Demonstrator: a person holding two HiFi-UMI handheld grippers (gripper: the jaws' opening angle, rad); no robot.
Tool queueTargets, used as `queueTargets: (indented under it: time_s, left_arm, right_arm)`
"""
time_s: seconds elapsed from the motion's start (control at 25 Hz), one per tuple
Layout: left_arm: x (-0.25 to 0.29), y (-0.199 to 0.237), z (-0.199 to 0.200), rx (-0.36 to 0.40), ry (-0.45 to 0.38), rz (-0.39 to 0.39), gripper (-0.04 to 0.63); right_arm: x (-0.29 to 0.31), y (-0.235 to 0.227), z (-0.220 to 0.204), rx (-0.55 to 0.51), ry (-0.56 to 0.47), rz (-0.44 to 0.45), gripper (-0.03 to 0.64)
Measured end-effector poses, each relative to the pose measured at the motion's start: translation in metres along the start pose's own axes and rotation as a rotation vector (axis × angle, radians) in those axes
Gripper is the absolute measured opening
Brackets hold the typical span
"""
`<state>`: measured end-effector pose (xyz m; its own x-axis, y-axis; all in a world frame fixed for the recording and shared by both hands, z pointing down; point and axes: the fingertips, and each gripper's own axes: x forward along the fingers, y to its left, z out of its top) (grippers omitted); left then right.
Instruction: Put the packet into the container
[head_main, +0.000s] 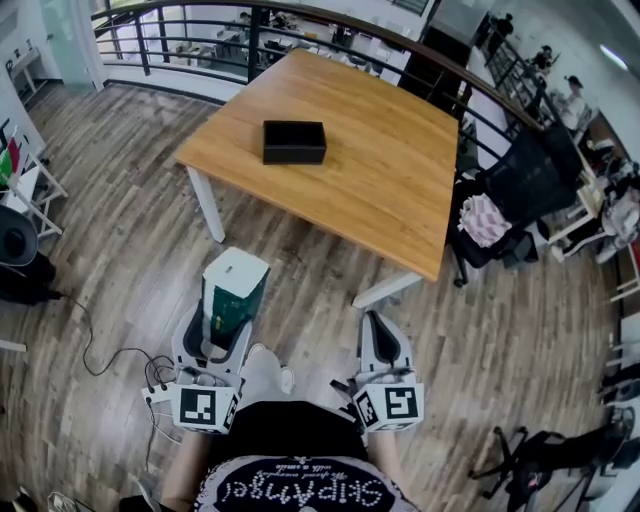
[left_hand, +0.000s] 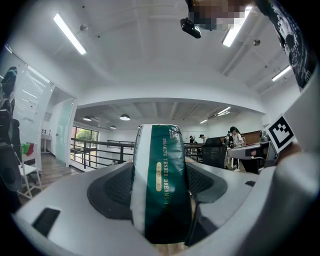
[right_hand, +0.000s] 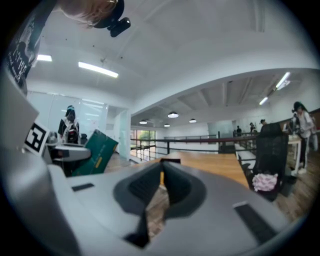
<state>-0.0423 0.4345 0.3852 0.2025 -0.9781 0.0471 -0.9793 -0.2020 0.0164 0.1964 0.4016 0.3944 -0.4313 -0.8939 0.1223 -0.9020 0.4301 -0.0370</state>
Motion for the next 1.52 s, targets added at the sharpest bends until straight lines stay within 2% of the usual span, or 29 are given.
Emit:
queueTargets:
  time_s: [0.36, 0.72, 0.96, 1.24, 1.52]
  left_arm:
    - [0.035, 0.028, -0.003, -0.016, 0.010, 0.001, 0.345]
    - [0.101, 0.085, 0.018, 0.001, -0.018, -0.041, 0.345]
    - [0.132, 0.117, 0.020, -0.004, -0.021, -0.067, 0.345]
    - [0.145, 0.137, 0.018, -0.012, -0.018, -0.097, 0.345]
    - [0.145, 0.147, 0.014, -0.025, -0.011, -0.088, 0.345]
  right_arm:
    - [0.038, -0.003, -0.004, 0.007, 0.037, -0.022, 0.040]
    - [0.114, -0.005, 0.022, 0.017, 0.019, -0.074, 0.040]
    - [0.151, 0.009, 0.027, 0.021, 0.013, -0.088, 0.040]
    - [0.174, 0.023, 0.026, 0.036, 0.012, -0.107, 0.040]
    - [0.184, 0.029, 0.028, 0.039, 0.022, -0.105, 0.040]
